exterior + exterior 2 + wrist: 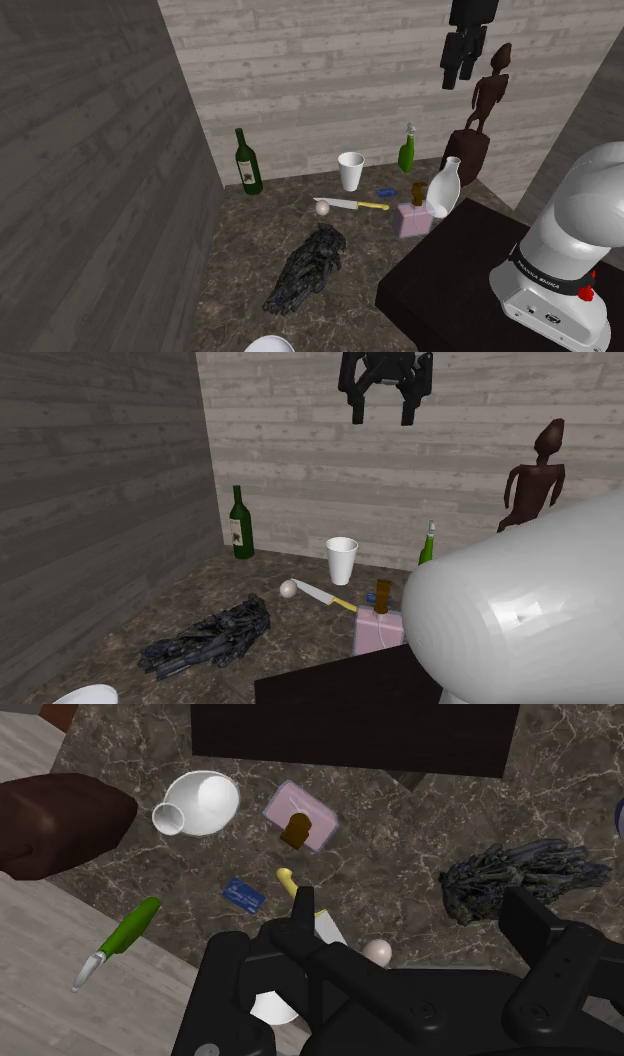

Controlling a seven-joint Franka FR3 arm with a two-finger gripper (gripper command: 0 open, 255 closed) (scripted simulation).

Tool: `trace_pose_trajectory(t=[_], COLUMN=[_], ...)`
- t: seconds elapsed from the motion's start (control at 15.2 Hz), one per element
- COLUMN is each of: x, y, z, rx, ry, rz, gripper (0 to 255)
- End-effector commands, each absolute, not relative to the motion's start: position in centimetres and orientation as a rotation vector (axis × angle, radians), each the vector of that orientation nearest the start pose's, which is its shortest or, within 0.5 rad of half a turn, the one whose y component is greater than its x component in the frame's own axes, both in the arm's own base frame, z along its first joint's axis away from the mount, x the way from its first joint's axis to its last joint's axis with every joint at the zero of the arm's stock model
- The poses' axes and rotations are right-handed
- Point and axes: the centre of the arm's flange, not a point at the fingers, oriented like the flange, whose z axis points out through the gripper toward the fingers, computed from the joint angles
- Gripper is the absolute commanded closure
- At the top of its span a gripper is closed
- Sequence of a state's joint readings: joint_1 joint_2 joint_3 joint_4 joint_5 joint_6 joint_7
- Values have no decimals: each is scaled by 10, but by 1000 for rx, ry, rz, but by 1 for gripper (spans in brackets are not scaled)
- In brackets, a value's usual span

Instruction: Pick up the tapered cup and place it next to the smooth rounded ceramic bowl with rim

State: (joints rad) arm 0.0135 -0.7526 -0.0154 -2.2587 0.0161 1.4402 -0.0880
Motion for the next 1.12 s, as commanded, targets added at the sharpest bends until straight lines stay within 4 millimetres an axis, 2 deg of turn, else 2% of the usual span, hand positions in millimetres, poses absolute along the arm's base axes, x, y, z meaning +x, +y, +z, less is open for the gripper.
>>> trace_pose_trajectory(t=[0.0,1.06], x=[303,440], y=[0,-72], z=[615,469], rx=[-3107,-3066], ry=[-143,-174], rz=[101,81], gripper=[0,0])
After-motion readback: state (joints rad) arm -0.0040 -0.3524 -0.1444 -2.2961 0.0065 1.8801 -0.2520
